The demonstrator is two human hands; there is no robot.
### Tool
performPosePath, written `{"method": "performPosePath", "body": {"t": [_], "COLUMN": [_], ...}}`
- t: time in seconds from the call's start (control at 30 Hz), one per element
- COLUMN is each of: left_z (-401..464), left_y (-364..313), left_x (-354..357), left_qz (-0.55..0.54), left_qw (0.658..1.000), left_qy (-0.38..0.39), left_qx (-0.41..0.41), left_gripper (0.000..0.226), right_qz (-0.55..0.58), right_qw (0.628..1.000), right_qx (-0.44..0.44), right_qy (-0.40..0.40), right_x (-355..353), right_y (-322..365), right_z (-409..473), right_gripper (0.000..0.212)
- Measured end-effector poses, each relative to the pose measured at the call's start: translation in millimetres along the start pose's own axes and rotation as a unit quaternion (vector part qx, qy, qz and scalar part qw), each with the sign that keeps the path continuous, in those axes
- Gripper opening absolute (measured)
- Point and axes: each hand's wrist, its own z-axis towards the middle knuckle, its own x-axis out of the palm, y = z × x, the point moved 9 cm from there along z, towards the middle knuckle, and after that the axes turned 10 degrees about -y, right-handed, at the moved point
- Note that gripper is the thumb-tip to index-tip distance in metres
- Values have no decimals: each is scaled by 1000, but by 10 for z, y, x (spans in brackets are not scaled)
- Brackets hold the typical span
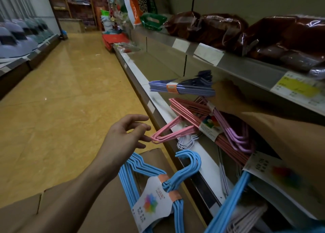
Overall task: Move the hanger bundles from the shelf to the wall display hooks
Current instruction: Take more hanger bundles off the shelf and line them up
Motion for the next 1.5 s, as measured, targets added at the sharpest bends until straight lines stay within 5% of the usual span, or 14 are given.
{"method": "performPosePath", "body": {"t": [0.17, 0.43, 0.63, 0.77, 0.93, 1.07, 1.23, 1.37, 1.5], "left_z": [39, 125, 35, -15, -29, -239, -557, -699, -808], "left_y": [-17, 224, 603, 677, 989, 870, 618, 448, 323], "left_x": [-82, -574, -1311, -1735, -2477, -2883, -3189, -3338, -3331], "left_qz": [-5, -119, -272, -340, -467, -457, -378, -350, -343], "left_qw": [1000, 979, 903, 878, 787, 780, 812, 847, 873], "left_qy": [-8, -93, -210, -256, -363, -407, -434, -391, -334], "left_qx": [-19, -140, -257, -219, -175, -129, -98, -85, -95], "left_gripper": [18, 20, 66, 32, 70, 74, 68, 64, 59], "right_qz": [101, 128, 193, 263, 336, 370, 431, 535, 565], "right_qw": [995, 973, 941, 913, 869, 871, 852, 764, 686], "right_qx": [-23, -193, -278, -311, -362, -321, -254, -17, 177], "right_qy": [6, -8, -9, -19, -21, 37, 158, 359, 422], "right_x": [-53, -168, -211, -257, -333, -184, -195, -113, -34], "right_y": [371, 1258, 1919, 2355, 2892, 3156, 3366, 3444, 3619], "right_z": [-183, -708, -1155, -1444, -1939, -2258, -2604, -2856, -3044], "right_gripper": [13, 20, 29, 22, 18, 25, 51, 84, 78]}}
